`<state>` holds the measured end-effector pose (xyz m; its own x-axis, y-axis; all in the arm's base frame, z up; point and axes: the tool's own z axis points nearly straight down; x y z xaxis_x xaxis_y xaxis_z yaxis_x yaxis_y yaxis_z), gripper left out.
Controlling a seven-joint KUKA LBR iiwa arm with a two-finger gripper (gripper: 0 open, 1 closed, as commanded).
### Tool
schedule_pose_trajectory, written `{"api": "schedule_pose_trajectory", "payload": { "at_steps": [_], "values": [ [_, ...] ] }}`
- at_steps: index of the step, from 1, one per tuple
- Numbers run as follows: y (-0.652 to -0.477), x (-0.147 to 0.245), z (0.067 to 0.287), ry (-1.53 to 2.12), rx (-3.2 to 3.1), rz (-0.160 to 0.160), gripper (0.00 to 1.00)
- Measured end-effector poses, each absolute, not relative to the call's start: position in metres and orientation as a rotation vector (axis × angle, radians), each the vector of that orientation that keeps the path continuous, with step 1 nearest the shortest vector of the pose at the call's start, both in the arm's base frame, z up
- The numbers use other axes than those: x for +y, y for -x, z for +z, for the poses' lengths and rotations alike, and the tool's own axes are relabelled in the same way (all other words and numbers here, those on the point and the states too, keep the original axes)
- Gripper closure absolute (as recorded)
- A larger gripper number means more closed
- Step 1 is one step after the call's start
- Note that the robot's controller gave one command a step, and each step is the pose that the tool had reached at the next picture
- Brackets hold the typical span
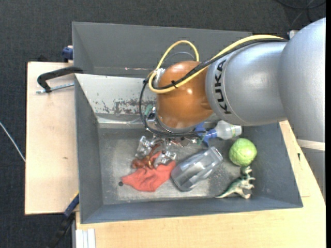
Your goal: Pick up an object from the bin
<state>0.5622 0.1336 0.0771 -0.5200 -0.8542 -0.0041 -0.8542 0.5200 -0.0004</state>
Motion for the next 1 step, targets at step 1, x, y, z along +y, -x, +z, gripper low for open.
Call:
{"api": "schedule_pose_trajectory", "payload": {
  "at_steps": [1],
  "values": [
    [-0.5622,0.1334,0.077,1.537,2.736,0.003,1.0]
  ]
}}
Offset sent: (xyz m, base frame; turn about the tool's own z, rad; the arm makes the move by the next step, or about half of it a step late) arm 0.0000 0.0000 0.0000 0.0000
